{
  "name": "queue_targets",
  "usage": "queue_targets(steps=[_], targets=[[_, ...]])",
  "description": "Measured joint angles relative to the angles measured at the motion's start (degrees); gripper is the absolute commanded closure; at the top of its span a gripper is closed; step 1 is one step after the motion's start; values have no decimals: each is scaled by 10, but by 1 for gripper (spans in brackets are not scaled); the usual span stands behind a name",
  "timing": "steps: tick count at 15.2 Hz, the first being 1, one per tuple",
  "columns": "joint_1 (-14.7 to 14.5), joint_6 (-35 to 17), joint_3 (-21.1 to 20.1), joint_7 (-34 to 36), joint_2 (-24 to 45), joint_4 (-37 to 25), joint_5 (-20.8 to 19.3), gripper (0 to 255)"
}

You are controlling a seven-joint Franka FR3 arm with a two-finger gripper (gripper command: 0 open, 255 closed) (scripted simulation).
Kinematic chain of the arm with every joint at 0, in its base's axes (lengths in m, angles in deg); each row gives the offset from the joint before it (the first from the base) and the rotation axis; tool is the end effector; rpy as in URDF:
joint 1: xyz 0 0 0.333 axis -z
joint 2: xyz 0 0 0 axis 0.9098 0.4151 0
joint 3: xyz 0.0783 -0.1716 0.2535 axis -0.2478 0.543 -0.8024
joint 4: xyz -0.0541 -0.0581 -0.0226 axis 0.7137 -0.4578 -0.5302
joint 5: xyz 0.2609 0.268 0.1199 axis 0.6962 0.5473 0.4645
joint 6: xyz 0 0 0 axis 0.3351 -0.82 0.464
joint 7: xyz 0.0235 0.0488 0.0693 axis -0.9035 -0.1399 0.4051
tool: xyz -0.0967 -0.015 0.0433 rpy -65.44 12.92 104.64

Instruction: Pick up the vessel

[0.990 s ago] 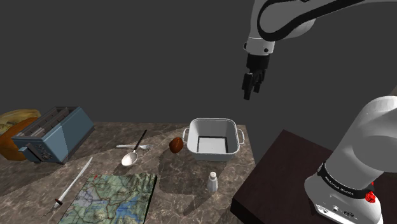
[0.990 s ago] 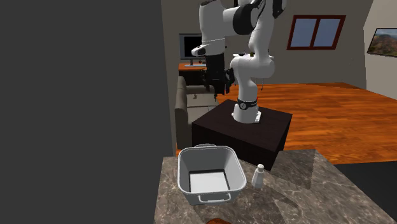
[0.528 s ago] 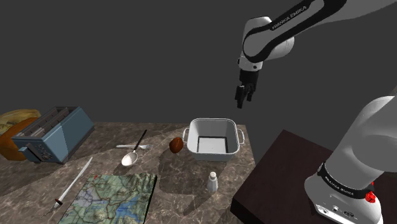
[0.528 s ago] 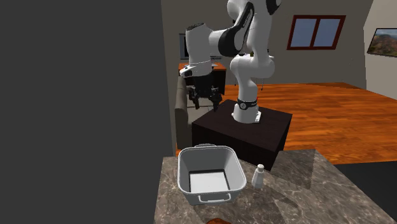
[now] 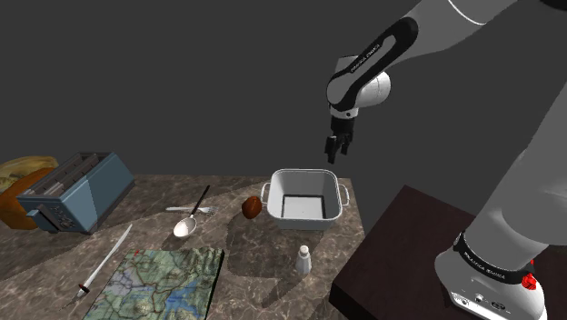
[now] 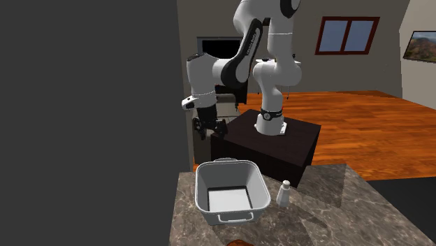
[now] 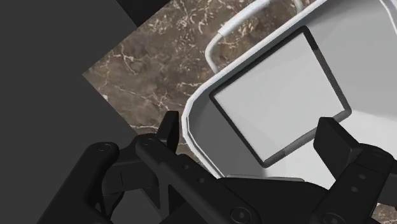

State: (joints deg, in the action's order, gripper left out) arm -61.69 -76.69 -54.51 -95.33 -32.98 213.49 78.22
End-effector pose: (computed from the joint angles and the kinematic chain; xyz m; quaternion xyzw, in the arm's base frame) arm 0.4725 -0.0983 0.2786 -0.9971 -0.0203 0.0341 0.0649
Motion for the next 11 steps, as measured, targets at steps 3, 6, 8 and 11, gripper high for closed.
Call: queue_targets(steps=[3,6,8,11], targets=[[8,-27,0,-25,78,-48,23,0],[19,-58,-4,-50,143,-77,45,0],[23,-61,-6,-55,167,-97,50,0],[28,-75,-10,-64,190,-104,58,0]])
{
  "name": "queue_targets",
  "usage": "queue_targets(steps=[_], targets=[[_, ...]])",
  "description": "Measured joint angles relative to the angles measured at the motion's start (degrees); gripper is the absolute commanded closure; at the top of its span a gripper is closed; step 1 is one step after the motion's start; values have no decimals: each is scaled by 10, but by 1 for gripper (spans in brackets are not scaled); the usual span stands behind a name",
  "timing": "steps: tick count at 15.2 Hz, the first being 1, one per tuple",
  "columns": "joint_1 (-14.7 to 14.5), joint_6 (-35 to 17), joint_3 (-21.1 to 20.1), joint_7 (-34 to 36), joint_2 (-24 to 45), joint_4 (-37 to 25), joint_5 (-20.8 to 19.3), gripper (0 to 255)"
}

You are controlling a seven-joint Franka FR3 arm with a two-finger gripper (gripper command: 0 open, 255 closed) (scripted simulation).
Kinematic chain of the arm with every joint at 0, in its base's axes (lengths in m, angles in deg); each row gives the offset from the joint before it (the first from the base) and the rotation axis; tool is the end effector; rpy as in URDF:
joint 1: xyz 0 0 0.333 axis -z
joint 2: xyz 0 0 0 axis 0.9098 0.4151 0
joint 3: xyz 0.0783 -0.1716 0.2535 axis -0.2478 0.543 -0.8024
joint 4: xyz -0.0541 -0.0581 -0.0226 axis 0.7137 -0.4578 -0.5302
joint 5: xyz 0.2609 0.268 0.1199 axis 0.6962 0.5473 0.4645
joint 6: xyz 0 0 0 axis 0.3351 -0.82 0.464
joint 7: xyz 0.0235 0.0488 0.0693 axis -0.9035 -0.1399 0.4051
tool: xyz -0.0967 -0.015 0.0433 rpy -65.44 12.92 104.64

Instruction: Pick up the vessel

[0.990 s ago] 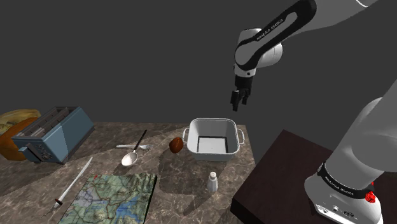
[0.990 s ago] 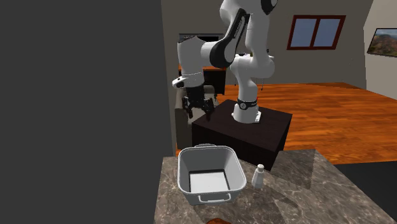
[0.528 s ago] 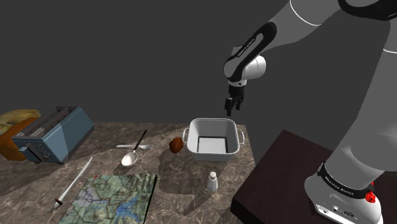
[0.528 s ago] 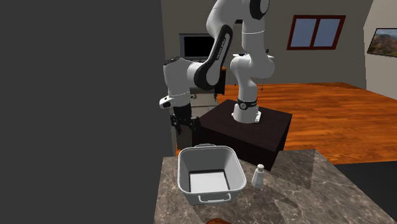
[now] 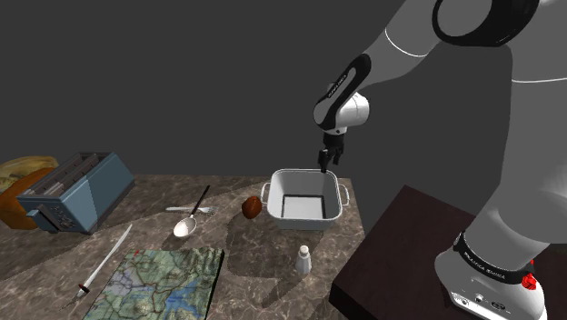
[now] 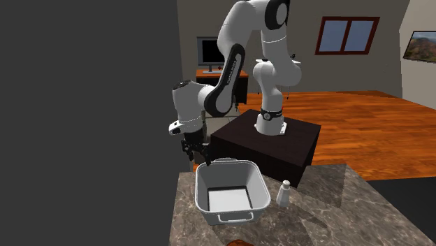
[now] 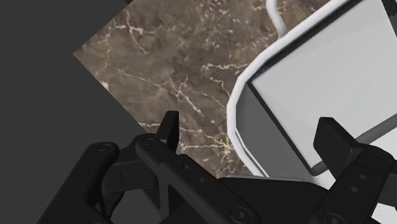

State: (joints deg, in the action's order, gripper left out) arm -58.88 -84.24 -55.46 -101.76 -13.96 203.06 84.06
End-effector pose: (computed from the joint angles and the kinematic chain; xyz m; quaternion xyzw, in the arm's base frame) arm 0.5191 -0.1313 0.1856 -0.9970 -0.0138 0.0348 0.0680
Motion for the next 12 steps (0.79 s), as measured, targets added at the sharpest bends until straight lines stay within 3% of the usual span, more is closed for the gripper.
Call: queue_targets(steps=[4,5,12], targets=[[5,-26,-7,-10,29,-3,12,0],[5,-27,-8,-11,31,-3,12,255],[5,-29,-8,-12,33,-4,13,255]])
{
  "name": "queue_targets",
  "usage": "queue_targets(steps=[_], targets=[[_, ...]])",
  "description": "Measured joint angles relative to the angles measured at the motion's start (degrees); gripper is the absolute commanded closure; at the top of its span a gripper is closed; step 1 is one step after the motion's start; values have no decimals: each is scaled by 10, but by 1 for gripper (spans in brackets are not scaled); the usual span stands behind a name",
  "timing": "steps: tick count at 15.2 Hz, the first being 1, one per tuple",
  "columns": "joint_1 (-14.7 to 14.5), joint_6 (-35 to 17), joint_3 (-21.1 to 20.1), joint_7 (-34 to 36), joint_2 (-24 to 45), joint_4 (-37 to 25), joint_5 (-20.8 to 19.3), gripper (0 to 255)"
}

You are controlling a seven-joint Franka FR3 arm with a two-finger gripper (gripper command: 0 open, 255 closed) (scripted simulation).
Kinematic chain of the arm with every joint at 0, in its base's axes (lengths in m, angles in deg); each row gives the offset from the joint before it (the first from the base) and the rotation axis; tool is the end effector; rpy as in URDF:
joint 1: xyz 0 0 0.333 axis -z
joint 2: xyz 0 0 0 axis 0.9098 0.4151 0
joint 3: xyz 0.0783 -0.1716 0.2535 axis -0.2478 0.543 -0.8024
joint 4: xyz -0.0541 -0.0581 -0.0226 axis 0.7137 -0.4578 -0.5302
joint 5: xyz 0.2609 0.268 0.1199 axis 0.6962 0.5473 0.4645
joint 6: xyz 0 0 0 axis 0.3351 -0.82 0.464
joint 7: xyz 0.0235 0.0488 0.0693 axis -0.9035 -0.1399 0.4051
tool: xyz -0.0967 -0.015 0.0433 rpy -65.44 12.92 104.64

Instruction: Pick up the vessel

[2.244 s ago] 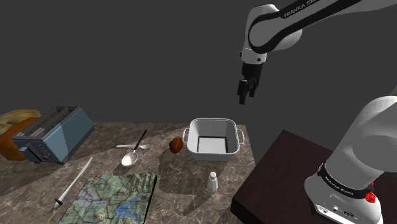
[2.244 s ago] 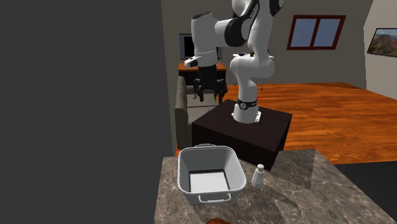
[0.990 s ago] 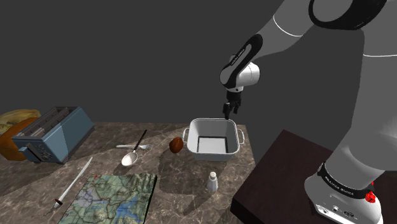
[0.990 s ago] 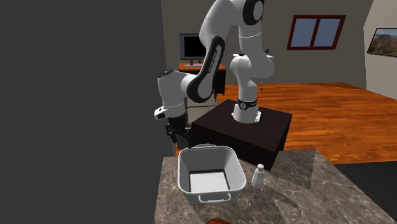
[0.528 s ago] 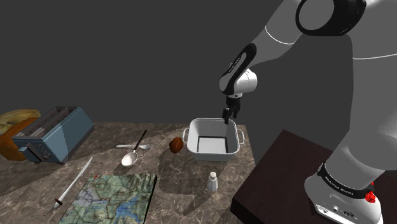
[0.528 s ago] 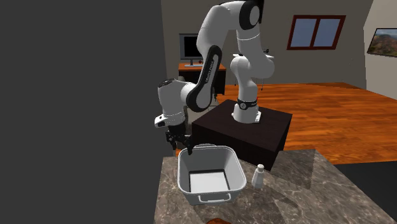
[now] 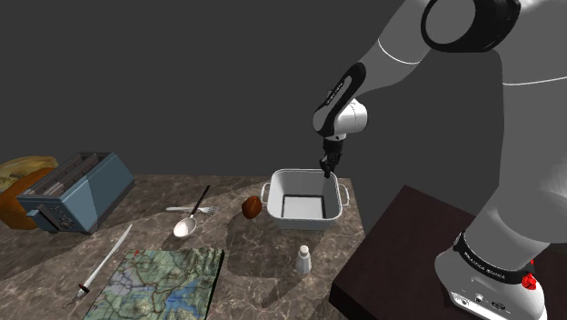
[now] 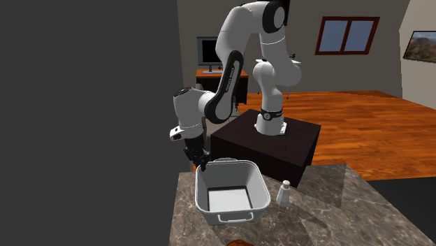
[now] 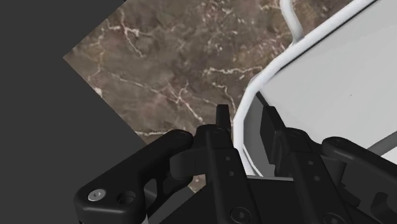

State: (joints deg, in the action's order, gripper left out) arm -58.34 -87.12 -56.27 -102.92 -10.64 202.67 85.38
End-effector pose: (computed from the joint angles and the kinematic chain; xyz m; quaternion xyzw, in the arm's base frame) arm 0.5182 -0.1312 0.1603 -0.9970 -0.0135 0.0346 0.0680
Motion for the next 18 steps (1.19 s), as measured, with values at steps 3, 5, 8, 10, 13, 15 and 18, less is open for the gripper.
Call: queue_targets(steps=[3,5,8,10,13,15,18], targets=[[0,0,0,0,0,0,0,255],[-2,8,2,3,-8,0,-3,255],[-5,23,6,10,-28,6,-11,255],[-7,35,10,14,-43,7,-16,255],[-9,54,14,20,-61,7,-24,255],[-11,65,17,25,-74,9,-29,255],[-13,83,20,33,-94,10,-37,255]])
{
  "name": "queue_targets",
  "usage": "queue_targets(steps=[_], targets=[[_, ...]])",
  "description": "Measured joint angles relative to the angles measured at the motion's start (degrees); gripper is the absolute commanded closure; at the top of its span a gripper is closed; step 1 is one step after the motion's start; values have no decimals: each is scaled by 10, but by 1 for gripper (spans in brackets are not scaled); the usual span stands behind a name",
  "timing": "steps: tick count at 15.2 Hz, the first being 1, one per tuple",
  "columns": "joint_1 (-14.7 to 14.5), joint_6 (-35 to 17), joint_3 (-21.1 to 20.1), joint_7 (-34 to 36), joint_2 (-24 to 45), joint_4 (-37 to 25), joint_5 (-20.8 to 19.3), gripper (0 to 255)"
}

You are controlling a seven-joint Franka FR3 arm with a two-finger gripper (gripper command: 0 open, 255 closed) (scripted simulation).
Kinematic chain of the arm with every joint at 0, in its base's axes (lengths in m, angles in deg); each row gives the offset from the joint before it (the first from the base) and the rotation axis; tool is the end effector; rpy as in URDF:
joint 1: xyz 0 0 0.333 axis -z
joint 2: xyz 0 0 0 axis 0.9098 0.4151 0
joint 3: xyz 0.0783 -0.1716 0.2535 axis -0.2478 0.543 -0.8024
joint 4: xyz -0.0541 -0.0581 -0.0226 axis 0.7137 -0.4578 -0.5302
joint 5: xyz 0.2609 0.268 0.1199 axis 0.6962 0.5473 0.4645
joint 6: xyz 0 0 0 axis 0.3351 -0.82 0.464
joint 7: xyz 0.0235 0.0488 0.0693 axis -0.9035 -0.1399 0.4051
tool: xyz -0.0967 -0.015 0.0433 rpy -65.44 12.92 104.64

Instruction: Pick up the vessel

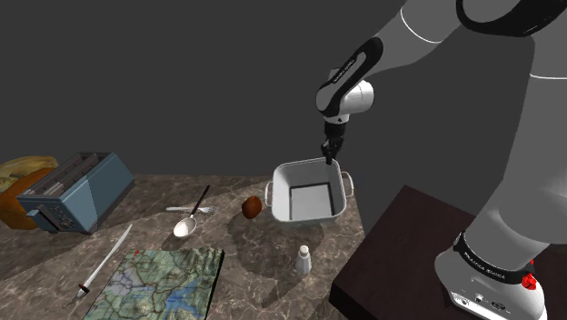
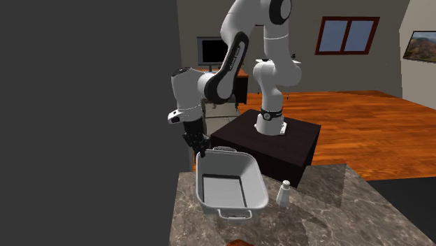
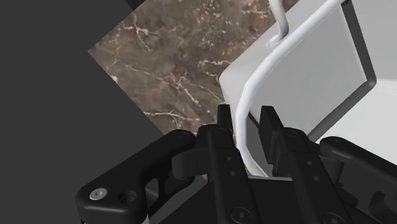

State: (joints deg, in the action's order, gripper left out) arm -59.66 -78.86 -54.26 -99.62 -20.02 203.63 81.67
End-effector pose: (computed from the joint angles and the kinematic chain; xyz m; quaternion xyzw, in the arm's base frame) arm 0.5178 -0.1307 0.2317 -0.9970 -0.0139 0.0355 0.0681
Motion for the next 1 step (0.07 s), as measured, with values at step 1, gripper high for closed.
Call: queue_targets(steps=[1], targets=[[0,4,1,2,-4,-1,-2,255]])
